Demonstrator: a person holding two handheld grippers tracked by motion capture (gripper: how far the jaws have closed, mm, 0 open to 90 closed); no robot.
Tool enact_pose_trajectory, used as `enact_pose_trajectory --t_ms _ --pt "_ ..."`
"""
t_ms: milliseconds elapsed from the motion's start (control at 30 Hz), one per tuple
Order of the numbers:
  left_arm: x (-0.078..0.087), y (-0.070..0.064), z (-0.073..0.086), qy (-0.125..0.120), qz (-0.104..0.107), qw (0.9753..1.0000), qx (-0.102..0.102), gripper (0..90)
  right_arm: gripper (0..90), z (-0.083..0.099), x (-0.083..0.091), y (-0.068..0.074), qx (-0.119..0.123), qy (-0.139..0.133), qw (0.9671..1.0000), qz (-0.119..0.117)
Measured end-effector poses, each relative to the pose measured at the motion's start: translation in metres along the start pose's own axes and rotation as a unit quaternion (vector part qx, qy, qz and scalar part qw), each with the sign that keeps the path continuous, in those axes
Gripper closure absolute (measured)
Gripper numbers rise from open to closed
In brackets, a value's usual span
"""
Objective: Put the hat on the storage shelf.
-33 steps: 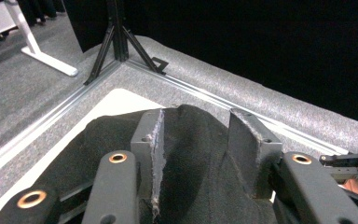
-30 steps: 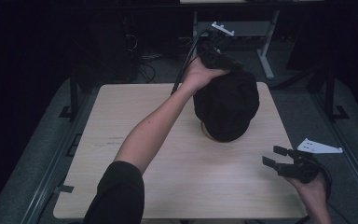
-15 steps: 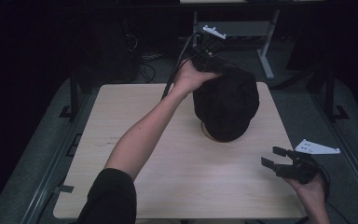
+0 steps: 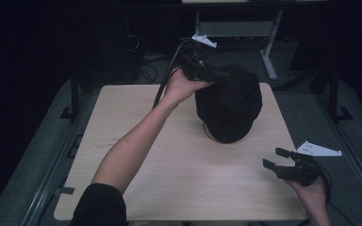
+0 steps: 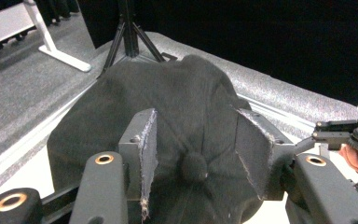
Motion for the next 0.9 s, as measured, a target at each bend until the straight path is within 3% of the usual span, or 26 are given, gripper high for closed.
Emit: enact_pose_trajectory --t_ms 267,400,567,900 --pt "0.011 0.0 0.014 -0.003 -0.008 1.0 -0.002 45.8 19.3 -0.002 -0.004 0.005 -0.002 -0.001 1.0 -0.006" --pt "0.015 -0.005 0.025 0.006 -0.02 0.9995 -0.024 45.1 19.2 -0.003 -0.003 0.008 0.002 -0.002 1.0 -0.008" --pt "0.021 -0.007 0.038 0.008 -0.015 0.9993 -0.032 42.6 19.0 -0.003 -0.005 0.01 0.007 0.004 0.9999 -0.009" --pt "0.035 -0.007 0.056 0.0 -0.017 0.9996 -0.023 36.1 18.4 -0.005 -0.008 0.015 0.009 0.002 1.0 -0.003"
Point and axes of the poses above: each handheld gripper's, and its own axes: x roughly backward along the jaws, z roughly out of its underside, y roughly to its left, the point moved 1 cm from there along -x, roughly forward along the jaws, and after that the axes turned 14 degrees about x, right-handed, at the moved point
